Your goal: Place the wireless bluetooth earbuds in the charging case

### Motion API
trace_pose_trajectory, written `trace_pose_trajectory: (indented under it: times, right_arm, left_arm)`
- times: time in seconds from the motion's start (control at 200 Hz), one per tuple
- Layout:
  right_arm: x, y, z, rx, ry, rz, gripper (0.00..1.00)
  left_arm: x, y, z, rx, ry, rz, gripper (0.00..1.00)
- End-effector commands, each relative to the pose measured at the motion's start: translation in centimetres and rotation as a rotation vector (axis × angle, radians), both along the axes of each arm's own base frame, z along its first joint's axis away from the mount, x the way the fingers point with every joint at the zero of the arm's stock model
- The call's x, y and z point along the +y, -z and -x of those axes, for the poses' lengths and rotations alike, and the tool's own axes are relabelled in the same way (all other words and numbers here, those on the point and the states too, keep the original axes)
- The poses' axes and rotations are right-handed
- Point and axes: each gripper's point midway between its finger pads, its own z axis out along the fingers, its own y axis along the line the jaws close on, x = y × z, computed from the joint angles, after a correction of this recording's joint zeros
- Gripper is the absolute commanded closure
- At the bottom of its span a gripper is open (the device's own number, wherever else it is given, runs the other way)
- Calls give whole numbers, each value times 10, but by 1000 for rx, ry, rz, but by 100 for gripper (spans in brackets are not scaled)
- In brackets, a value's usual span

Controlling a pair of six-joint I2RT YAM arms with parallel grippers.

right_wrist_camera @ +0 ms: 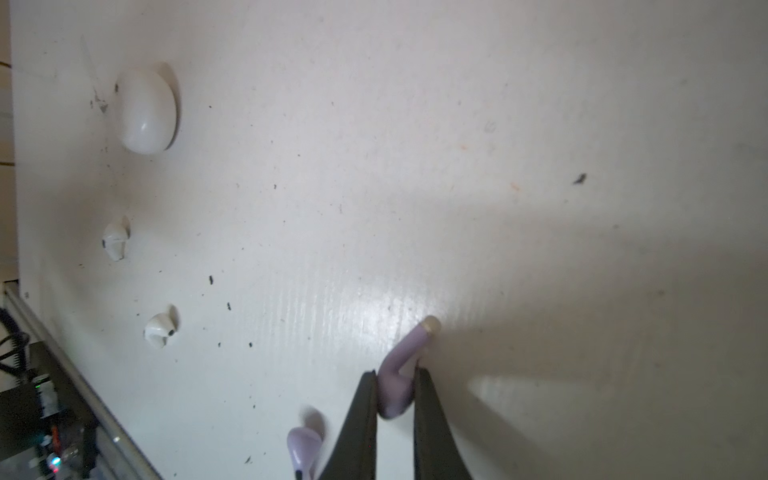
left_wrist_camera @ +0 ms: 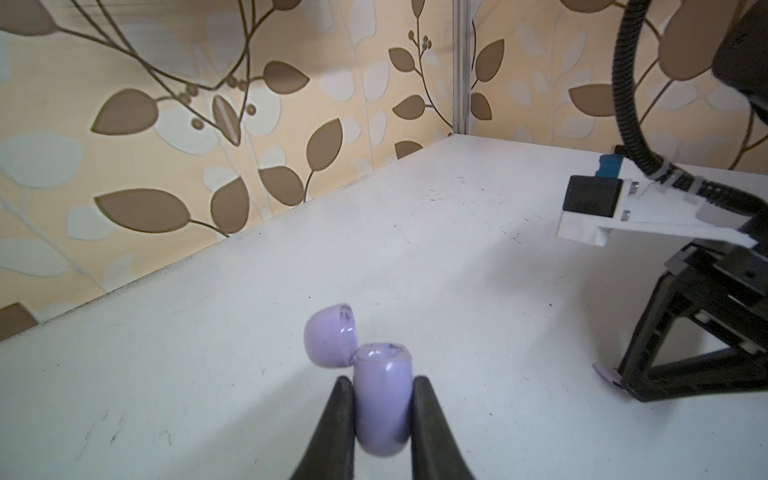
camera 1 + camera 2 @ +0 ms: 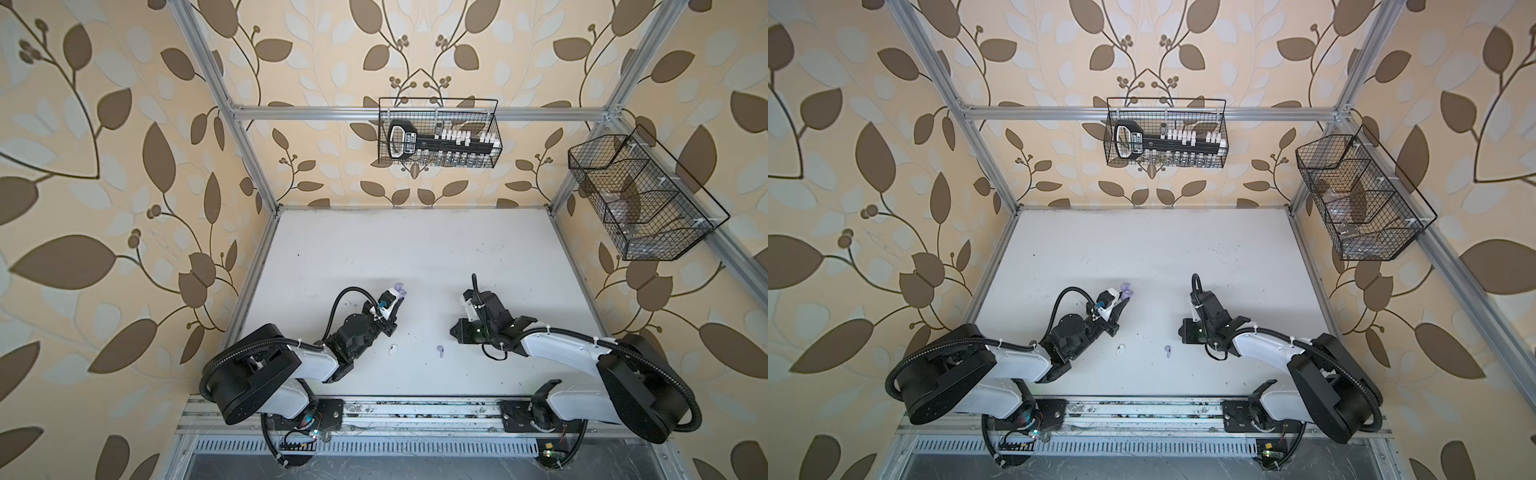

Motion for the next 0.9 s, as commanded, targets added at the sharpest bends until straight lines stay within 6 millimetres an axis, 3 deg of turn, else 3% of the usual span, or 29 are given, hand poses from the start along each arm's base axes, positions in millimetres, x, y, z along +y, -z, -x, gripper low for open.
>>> trace_pose_trajectory:
  times: [0.0,0.125,0.33,0.895]
  right_arm:
    - [12,4,8,60,-32,-91,87]
    - [0,15,12,83,-6,-36,86]
    - [-15,18,15,74,31,34,84]
    - [-30,23,22,76,73,63,81]
  left_arm:
    - [-3,-20,-3,-47,9,55,100]
    - [-2,-21,-2,-47,8,54,100]
    - [-3,-21,-2,-47,14,56,100]
    - [-4,-20,-1,-44,18,56,100]
